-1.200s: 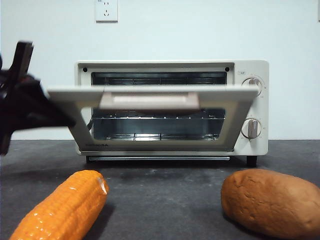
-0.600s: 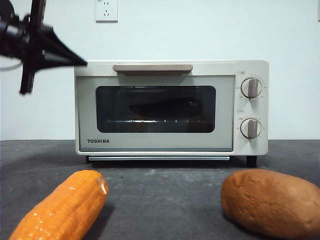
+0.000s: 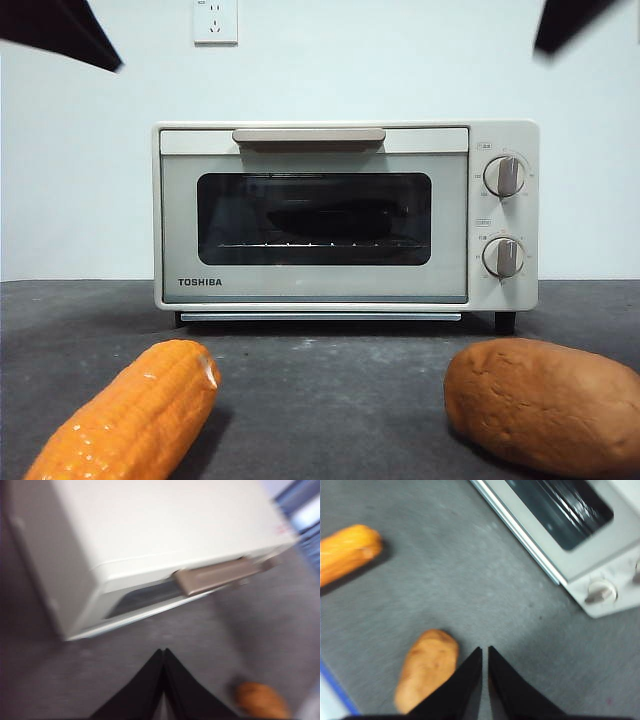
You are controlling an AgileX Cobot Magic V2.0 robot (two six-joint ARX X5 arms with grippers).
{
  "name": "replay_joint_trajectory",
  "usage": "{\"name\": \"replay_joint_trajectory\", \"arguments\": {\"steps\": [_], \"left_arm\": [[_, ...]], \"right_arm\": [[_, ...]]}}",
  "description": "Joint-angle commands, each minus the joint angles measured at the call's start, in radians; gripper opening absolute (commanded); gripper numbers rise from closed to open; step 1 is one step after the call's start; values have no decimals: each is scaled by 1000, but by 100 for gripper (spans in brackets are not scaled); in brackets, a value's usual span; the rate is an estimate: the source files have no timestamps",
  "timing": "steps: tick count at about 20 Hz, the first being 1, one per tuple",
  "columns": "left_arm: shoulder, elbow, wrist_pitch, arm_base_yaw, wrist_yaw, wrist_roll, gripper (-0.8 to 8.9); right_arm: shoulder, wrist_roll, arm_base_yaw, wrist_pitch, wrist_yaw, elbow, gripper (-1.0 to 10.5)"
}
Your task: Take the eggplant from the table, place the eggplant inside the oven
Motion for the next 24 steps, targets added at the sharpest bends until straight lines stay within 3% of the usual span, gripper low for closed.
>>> {"name": "replay_joint_trajectory", "arguments": {"steps": [1, 4, 9, 13, 16, 24], "left_arm": [[-83, -54, 33, -32, -114, 59, 6], [-223, -216, 170, -66, -206, 5, 6], [-418, -528, 353, -121, -360, -55, 6], [-500, -694, 453, -175, -407, -105, 6], [-498, -707, 406, -200, -398, -171, 6], [-497, -707, 448, -201, -399, -171, 6]], "right_arm": [[-19, 73, -79, 98, 7, -69, 4], [-84, 118, -216, 246, 6, -184, 4], [-255, 119, -375, 528, 6, -397, 5], [-362, 117, -396, 689, 14, -543, 4], [-375, 116, -396, 672, 31, -554, 4], [-375, 116, -396, 699, 30, -554, 5]]}}
